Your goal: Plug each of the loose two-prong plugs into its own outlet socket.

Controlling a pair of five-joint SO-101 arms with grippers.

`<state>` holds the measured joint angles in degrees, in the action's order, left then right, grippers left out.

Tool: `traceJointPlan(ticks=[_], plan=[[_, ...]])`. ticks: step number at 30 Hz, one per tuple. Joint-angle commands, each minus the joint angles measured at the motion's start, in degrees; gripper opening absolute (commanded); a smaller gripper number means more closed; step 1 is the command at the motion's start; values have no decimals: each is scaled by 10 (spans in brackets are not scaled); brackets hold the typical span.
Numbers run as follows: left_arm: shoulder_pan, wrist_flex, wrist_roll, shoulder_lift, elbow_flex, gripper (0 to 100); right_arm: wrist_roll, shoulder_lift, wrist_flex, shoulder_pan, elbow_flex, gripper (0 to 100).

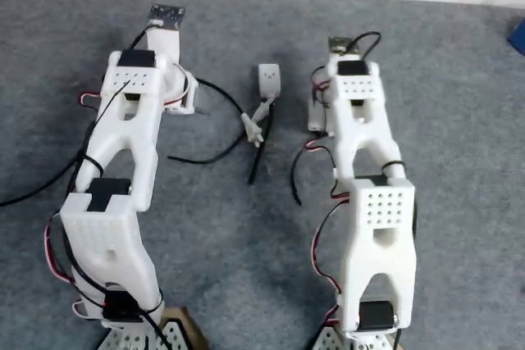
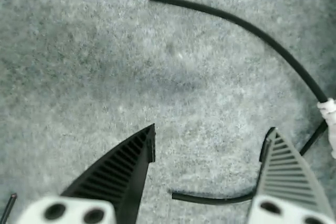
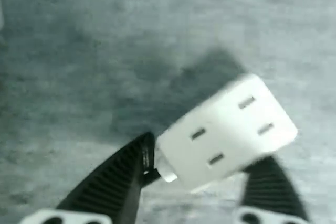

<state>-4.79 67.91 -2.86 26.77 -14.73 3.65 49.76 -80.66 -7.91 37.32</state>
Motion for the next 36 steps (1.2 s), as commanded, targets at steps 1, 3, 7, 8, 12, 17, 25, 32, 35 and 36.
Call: traceJointPlan(ticks=[1,3,7,8,12,17,25,32,35,36], plan=[[-2,-41,4,-7,15,325,-34,-2,-19,6,-15,26],[-2,-58,4,-7,27,325,-60,-6,-34,6,-15,5],[0,-67,4,-7,33,324,-126,-9,-83,-16,-9,9],[2,-67,4,-7,33,324,-152,-17,-96,-34,-10,9],[0,-67,4,-7,30,323,-206,-79,-147,-131,-15,9],[-53,-72,4,-7,21,323,-214,-169,-190,-218,-50,9],[-110,-71,1,12,18,323,-266,-438,-170,-383,-332,9],[-172,-74,0,26,17,323,-221,-710,-203,-419,-440,8],[-193,-71,0,28,18,323,-227,-693,-204,-336,-451,8],[-200,-71,0,28,18,324,-235,-688,-204,-319,-465,8]])
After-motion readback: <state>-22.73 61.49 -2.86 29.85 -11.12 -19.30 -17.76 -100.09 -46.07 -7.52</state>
